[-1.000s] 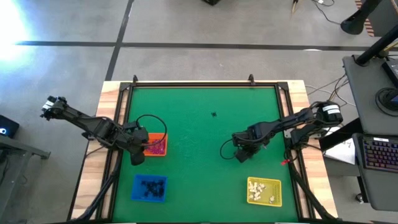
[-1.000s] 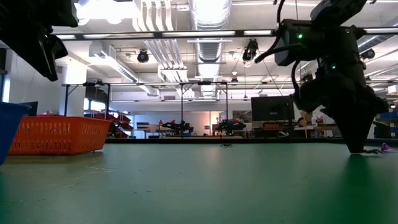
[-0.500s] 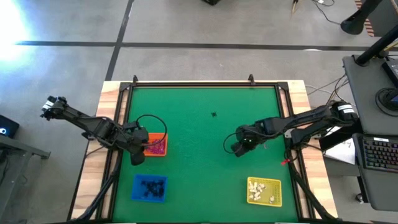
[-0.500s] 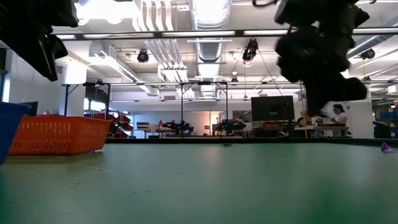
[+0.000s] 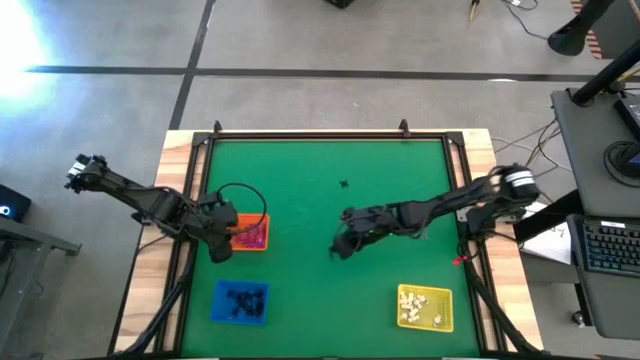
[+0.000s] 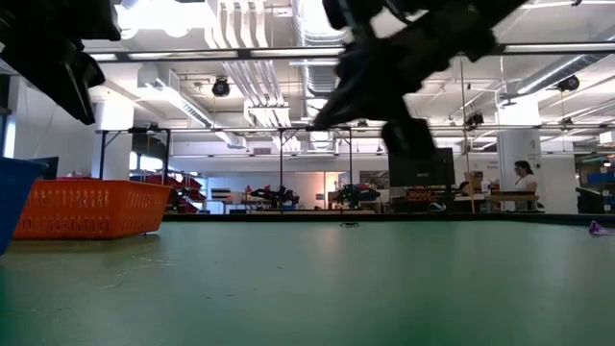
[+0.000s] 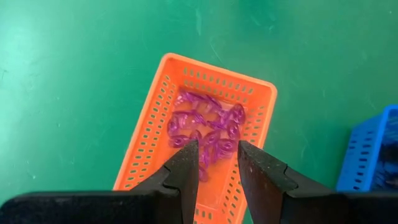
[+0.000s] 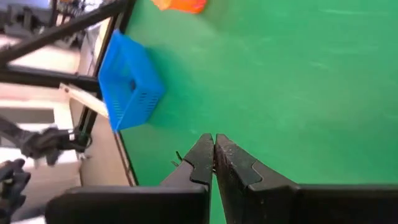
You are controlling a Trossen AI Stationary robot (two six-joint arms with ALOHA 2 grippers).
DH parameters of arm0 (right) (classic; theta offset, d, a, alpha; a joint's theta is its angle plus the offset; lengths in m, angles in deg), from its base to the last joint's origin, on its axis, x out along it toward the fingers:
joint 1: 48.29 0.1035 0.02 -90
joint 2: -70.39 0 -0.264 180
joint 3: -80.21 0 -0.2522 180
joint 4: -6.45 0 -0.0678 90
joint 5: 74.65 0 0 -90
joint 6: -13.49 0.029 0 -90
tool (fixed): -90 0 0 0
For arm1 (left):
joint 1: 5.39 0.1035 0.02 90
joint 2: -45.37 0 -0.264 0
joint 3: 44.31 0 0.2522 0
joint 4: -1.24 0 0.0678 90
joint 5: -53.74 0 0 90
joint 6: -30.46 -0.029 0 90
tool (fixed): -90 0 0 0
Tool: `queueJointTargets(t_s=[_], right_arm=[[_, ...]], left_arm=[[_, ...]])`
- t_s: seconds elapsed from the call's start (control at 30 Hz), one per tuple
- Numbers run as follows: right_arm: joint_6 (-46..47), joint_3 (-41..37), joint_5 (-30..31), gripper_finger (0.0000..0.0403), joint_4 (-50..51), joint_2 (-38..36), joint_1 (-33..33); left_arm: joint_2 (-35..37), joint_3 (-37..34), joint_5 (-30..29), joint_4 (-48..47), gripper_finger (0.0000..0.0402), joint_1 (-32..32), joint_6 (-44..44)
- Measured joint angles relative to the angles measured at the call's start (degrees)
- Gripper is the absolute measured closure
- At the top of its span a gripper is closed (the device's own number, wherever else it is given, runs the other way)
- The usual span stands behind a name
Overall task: Sort Halloween decoration
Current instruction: Put the black spider toy into the blue bin
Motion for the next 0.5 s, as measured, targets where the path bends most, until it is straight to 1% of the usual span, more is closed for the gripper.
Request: queueJointTargets(t_s=[0.1, 0.2, 0.33, 0.5], right_arm=[[-3.0, 7.3, -1.7, 0.0394, 0.3, 6.1, 0.9], [-6.4, 15.1, -2.2, 0.0394, 0.3, 11.3, 1.4], [-9.7, 24.7, -3.5, 0.0394, 0.2, 16.7, 1.5], [-12.3, 33.7, -3.6, 0.0394, 0.2, 23.0, 1.7]], left_arm=[[0.0, 0.0, -0.3, 0.0, 0.0307, 0.0, 0.0], [0.0, 0.0, -0.3, -0.3, 0.0307, 0.0, -0.5], [0.1, 0.0, -0.3, -0.7, 0.0307, 0.0, -2.0], [0.2, 0.0, -0.4, -0.7, 0.0307, 0.0, -2.6]])
